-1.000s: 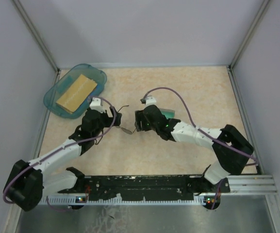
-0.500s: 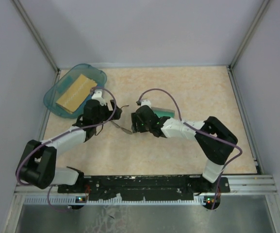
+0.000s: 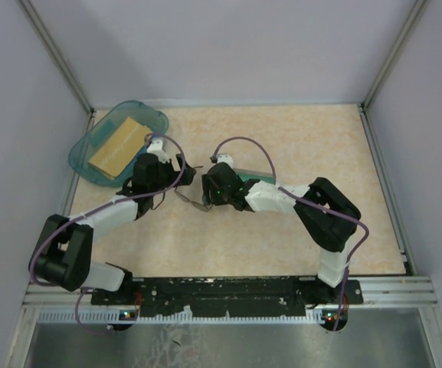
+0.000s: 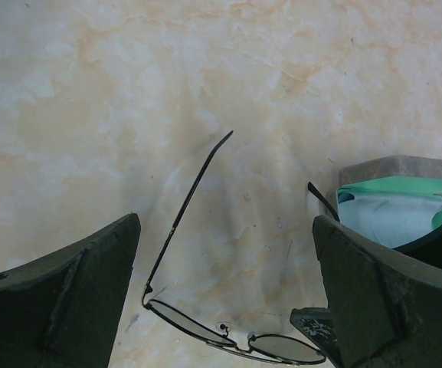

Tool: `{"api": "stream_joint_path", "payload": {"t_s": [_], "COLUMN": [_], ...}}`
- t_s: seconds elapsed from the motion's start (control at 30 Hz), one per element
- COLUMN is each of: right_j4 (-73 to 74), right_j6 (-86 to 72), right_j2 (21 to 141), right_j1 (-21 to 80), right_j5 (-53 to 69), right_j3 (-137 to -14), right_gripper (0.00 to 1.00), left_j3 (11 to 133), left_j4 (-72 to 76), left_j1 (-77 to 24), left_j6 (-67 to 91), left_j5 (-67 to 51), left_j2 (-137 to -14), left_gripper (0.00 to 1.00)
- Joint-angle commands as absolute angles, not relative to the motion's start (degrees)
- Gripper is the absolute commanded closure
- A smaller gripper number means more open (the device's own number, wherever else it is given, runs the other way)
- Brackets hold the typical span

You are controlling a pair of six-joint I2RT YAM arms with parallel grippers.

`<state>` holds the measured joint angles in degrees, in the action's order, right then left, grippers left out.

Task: Organize the sunglasses
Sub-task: Fold the sunglasses at the center of the board.

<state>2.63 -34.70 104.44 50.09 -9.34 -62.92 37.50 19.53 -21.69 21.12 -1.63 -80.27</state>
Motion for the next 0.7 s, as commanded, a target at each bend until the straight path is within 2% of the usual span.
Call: {"api": "stream_joint_path", "payload": {"t_s": [0.0, 0.67], "right_j4": [1.62, 1.69], "right_j6": [-34.64, -32.03], "right_j2": [105.67, 107.37], "right_j1": [49.7, 49.39], "right_j5": [-9.01, -9.15], "right_j3": [-66.4, -68.66], "right_gripper": [0.39, 0.39], "left_j3": [38.4, 38.67], "left_j4": [21.57, 22.72], "left_j1": [-21.27, -21.08], "left_j6": [20.83, 21.88], "left_j5": [-2.17, -5.68], "left_j2": [-79.88, -82.65], "left_gripper": [0.0, 0.01]}}
